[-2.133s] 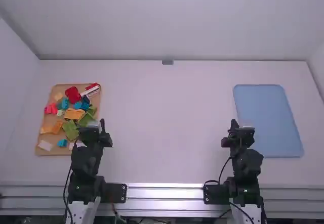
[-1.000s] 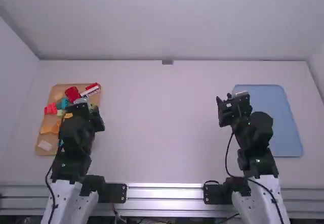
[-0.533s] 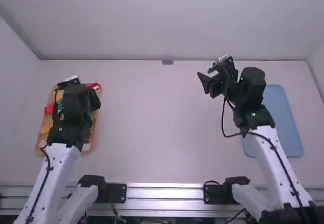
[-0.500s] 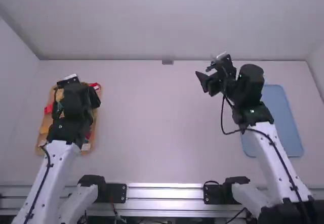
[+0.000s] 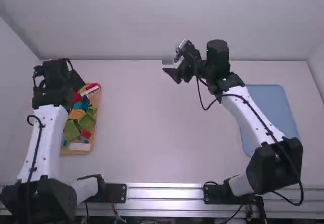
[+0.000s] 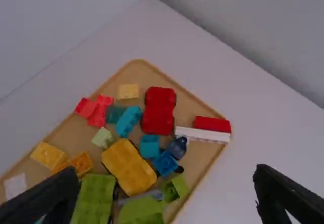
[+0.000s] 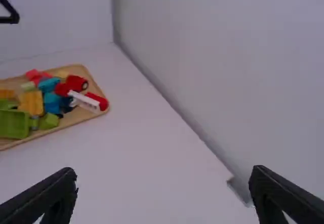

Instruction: Assemble lego blocks to make yellow taxi

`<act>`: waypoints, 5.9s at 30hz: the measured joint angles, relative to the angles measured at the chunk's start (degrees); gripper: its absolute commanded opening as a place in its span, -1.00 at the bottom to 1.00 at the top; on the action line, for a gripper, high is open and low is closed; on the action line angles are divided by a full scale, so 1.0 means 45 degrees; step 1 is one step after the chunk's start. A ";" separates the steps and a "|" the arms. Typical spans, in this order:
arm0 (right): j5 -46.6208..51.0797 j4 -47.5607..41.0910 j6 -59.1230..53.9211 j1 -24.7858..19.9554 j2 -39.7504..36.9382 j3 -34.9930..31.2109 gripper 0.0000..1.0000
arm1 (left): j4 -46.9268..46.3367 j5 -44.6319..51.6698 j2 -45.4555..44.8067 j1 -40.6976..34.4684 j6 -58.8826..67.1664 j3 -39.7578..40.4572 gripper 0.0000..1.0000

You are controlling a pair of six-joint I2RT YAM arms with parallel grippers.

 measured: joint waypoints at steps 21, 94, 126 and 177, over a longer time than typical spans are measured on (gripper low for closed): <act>-0.1171 -0.0228 -0.0437 0.0214 0.1549 0.1341 0.97 | -0.2191 0.0709 0.1962 0.3007 -0.0301 0.1535 0.98; -0.1161 -0.0325 -0.0432 0.0214 0.1559 0.1341 0.97 | -0.1812 0.2934 0.8922 0.2443 -0.6960 0.1428 0.42; -0.1161 -0.0374 -0.0398 0.0214 0.1559 0.1341 0.98 | -0.0763 0.2613 0.8922 0.3585 -0.6557 0.0860 0.48; -0.1156 -0.0840 -0.0418 0.0214 0.1554 0.1341 0.97 | -0.0432 0.1671 0.8918 0.3881 -0.5498 0.0937 -0.12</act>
